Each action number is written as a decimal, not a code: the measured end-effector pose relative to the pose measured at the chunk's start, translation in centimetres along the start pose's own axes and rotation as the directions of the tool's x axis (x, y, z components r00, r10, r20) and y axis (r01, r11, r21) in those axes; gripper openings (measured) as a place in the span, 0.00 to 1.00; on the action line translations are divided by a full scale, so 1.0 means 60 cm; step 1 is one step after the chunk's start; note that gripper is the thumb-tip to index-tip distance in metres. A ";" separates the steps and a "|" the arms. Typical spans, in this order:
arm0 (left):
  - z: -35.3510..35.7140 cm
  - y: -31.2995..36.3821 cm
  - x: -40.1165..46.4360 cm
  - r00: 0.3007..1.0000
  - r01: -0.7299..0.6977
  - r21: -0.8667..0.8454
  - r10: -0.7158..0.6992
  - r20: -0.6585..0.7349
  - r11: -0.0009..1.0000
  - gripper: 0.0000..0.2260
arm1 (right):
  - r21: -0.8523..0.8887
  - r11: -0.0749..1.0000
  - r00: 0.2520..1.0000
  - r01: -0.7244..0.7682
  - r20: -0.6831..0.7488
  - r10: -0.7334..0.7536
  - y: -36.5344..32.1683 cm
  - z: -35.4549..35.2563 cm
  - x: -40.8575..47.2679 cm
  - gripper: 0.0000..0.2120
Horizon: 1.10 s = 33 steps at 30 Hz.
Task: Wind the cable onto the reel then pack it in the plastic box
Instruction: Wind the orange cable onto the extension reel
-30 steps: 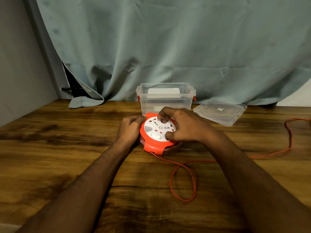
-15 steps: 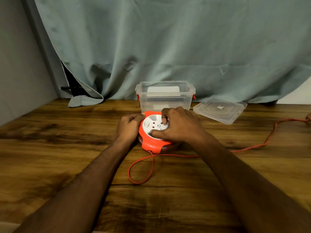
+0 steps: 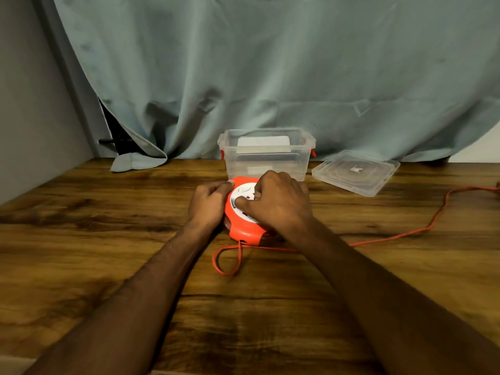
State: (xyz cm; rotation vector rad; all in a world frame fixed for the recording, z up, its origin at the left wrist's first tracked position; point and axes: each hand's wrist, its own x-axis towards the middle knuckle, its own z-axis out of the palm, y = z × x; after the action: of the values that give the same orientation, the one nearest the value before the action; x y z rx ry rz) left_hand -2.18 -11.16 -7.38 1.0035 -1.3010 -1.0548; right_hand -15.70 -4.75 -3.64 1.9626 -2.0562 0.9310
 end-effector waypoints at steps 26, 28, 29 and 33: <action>0.006 0.009 -0.008 1.000 0.021 -0.032 -0.022 -0.009 0.999 0.10 | 0.086 0.963 0.913 0.255 0.305 -0.269 0.062 -0.075 0.018 0.32; 0.005 0.011 -0.011 1.000 0.029 -0.030 -0.029 -0.009 0.999 0.11 | 0.049 0.970 0.930 0.238 0.275 -0.242 0.058 -0.071 0.016 0.31; 0.005 0.012 -0.012 0.999 0.032 -0.030 -0.032 -0.010 0.999 0.11 | 0.026 0.973 0.939 0.228 0.258 -0.227 0.056 -0.068 0.016 0.30; 0.003 0.010 -0.010 1.000 0.030 -0.028 -0.030 0.000 0.999 0.11 | -0.055 0.985 0.966 0.166 0.208 -0.151 0.043 -0.051 0.014 0.29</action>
State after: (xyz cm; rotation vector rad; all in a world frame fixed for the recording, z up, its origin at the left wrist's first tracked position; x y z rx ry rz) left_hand -2.35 -10.44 -6.90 1.0048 -1.2708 -1.0928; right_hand -19.18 -4.01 -1.61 2.2257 -1.9631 0.6391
